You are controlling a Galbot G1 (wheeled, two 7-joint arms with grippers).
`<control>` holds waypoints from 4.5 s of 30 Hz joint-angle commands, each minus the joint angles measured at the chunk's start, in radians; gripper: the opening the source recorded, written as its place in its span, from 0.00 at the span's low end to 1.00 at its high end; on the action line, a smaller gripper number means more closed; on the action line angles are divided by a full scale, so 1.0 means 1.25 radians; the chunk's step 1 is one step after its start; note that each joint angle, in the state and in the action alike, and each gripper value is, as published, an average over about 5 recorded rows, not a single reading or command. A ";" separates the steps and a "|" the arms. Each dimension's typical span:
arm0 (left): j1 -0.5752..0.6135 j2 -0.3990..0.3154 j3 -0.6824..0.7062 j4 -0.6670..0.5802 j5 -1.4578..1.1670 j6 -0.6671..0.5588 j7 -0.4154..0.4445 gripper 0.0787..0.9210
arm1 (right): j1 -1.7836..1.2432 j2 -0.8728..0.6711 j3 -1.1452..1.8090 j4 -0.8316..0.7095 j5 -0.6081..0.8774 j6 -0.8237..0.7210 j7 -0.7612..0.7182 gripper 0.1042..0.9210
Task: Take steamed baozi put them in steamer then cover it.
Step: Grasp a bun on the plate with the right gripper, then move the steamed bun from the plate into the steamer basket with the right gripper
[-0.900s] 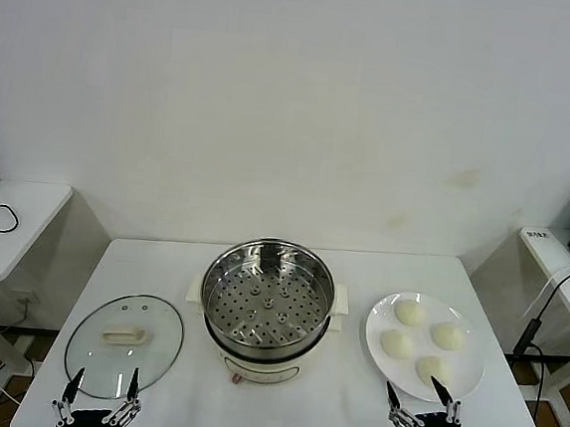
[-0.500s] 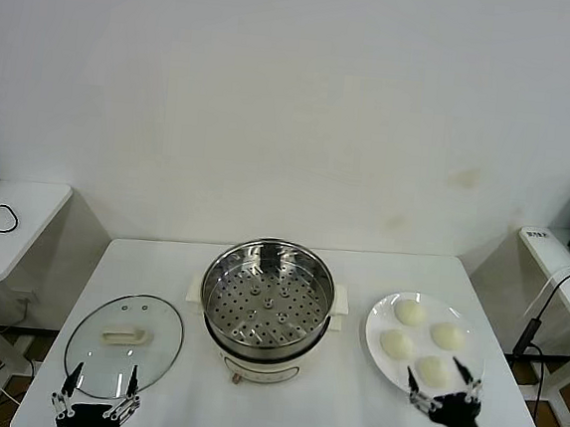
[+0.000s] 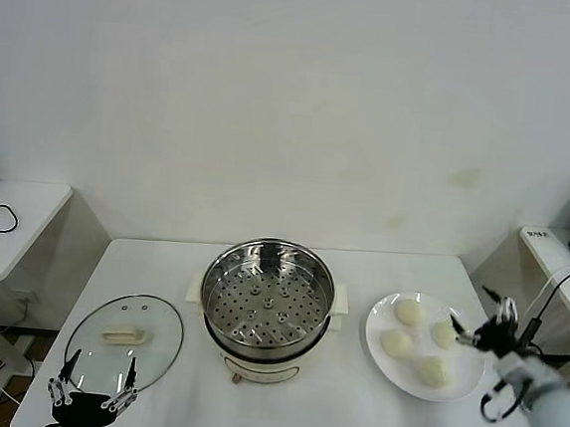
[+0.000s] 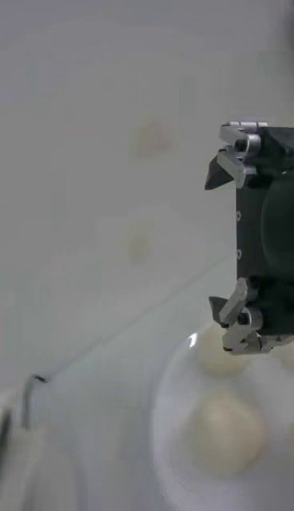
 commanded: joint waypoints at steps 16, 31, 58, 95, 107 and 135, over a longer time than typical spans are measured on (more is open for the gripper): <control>-0.024 0.009 -0.038 -0.002 0.023 0.020 0.021 0.88 | 0.759 0.039 -0.795 -0.467 0.020 0.070 -0.407 0.88; -0.022 0.005 -0.081 0.008 0.022 0.020 0.026 0.88 | 0.752 0.226 -0.836 -0.617 -0.055 0.082 -0.404 0.88; -0.021 0.000 -0.090 0.014 0.023 0.016 0.021 0.88 | 0.752 0.218 -0.832 -0.598 -0.065 0.060 -0.401 0.62; -0.048 0.034 -0.069 0.025 -0.014 0.019 0.023 0.88 | 1.374 0.339 -1.328 -0.266 0.450 -0.007 -0.380 0.63; -0.047 0.033 -0.100 0.011 -0.024 0.025 0.023 0.88 | 1.289 0.517 -1.428 -0.340 0.264 0.188 -0.309 0.62; -0.043 0.022 -0.125 0.002 -0.027 0.025 0.021 0.88 | 1.169 0.575 -1.392 -0.493 -0.032 0.390 -0.228 0.72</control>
